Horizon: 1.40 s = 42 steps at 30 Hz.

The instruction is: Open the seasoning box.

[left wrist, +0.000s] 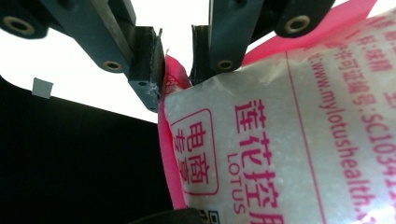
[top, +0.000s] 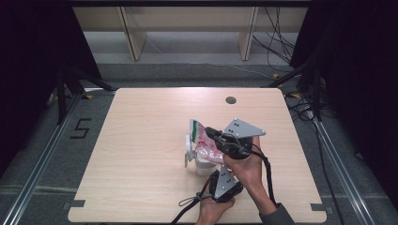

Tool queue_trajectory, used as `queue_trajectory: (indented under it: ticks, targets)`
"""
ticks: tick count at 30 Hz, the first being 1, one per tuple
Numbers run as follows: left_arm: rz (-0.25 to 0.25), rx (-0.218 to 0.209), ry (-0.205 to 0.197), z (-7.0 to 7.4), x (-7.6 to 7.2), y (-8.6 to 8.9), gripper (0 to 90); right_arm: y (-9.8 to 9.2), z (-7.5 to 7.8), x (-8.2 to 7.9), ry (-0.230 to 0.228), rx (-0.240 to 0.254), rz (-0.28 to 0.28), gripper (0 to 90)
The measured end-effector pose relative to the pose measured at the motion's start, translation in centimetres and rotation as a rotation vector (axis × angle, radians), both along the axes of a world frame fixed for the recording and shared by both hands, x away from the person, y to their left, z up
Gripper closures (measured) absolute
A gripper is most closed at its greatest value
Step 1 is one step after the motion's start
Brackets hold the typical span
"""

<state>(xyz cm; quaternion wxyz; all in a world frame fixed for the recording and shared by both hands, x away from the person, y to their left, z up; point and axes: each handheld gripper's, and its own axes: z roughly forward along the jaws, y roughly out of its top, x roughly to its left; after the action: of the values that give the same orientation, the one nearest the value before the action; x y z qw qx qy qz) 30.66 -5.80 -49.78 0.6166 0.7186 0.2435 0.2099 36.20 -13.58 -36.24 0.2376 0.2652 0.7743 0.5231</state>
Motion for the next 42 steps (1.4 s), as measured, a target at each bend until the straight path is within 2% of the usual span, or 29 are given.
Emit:
queue_trajectory:
  ticks: [2,3,4,5,7,8,11,13,14,15,17,19,20,22,23,25,26,28,30,31,32,33,34,38,42]
  targets:
    - [0.001,0.004,-0.001,-0.05,0.00,-0.02,75.8,0.01,-0.11,0.14,0.010,0.008,0.008,90.0]
    - [0.001,0.004,-0.001,-0.06,-0.01,-0.03,75.8,-0.06,-0.12,0.22,-0.002,0.003,0.005,90.0]
    - [0.000,0.005,-0.002,-0.05,-0.02,-0.02,75.9,-0.02,-0.14,0.17,0.017,0.015,0.008,90.0]
    - [0.001,0.004,-0.002,-0.04,-0.03,-0.03,75.9,-0.02,-0.14,0.17,0.017,0.015,0.008,90.0]
    - [0.002,0.001,-0.002,-0.05,-0.04,-0.03,75.9,0.04,-0.10,0.01,0.021,0.000,-0.001,90.0]
    - [0.002,0.000,-0.001,-0.05,-0.04,-0.03,75.9,0.01,-0.09,0.07,0.010,-0.007,0.000,90.0]
    - [0.007,0.001,-0.003,-0.12,-0.08,-0.05,75.9,0.05,-0.16,0.20,0.012,-0.004,0.008,89.7]
    - [0.003,-0.001,-0.002,-0.16,-0.06,-0.08,75.9,0.00,-0.13,0.20,0.029,-0.006,0.013,89.4]
    - [0.003,0.000,-0.003,-0.16,-0.06,-0.09,75.9,0.00,-0.16,0.28,0.019,-0.004,0.016,89.2]
    - [0.009,0.001,-0.004,-0.16,-0.09,-0.09,75.9,-0.02,-0.16,0.21,0.027,0.000,0.003,88.9]
    - [0.011,0.003,-0.005,-0.15,-0.10,-0.07,75.9,0.04,-0.15,0.15,0.047,-0.002,0.018,87.7]
    - [0.011,0.002,-0.005,-0.17,-0.12,-0.10,75.9,0.03,-0.16,0.31,0.039,-0.008,0.023,85.9]
    - [0.012,0.003,-0.005,-0.19,-0.14,-0.11,75.9,0.12,-0.21,0.25,0.050,0.005,0.013,84.5]
    - [0.014,0.006,-0.005,-0.20,-0.15,-0.11,75.9,0.00,-0.08,0.24,0.071,-0.017,0.032,82.9]
    - [0.014,0.006,-0.005,-0.20,-0.15,-0.11,76.0,0.05,-0.14,0.32,0.050,-0.022,0.022,82.2]
    - [0.008,0.010,-0.006,-0.20,-0.12,-0.08,76.0,0.07,-0.16,0.39,0.071,-0.041,0.041,79.7]
    - [0.009,0.008,-0.006,-0.21,-0.12,-0.09,76.0,0.00,-0.09,0.25,0.091,-0.045,0.025,78.6]
    - [0.013,0.007,-0.005,-0.20,-0.15,-0.08,76.0,0.02,-0.09,0.32,0.097,-0.057,0.045,77.5]
    - [0.015,0.010,-0.005,-0.19,-0.17,-0.07,76.0,0.13,-0.17,0.29,0.078,-0.057,0.027,77.8]
    - [0.015,0.008,-0.005,-0.20,-0.18,-0.10,76.0,0.03,-0.05,0.25,0.089,-0.086,0.030,78.3]
    - [0.015,0.009,-0.007,-0.21,-0.18,-0.10,76.0,0.08,-0.05,0.15,0.090,-0.091,0.021,78.3]
    - [0.016,0.009,-0.007,-0.21,-0.18,-0.12,76.0,0.09,-0.08,0.23,0.072,-0.095,0.017,78.7]
    - [0.017,0.007,-0.006,-0.22,-0.19,-0.14,76.0,0.08,-0.01,0.13,0.103,-0.100,0.025,80.1]
    - [0.017,0.004,-0.006,-0.21,-0.19,-0.13,76.0,0.02,-0.06,0.20,0.075,-0.125,0.020,88.2]
    - [0.009,0.003,-0.007,-0.25,-0.14,-0.13,76.0,-0.05,0.06,0.24,0.059,-0.164,0.042,89.7]
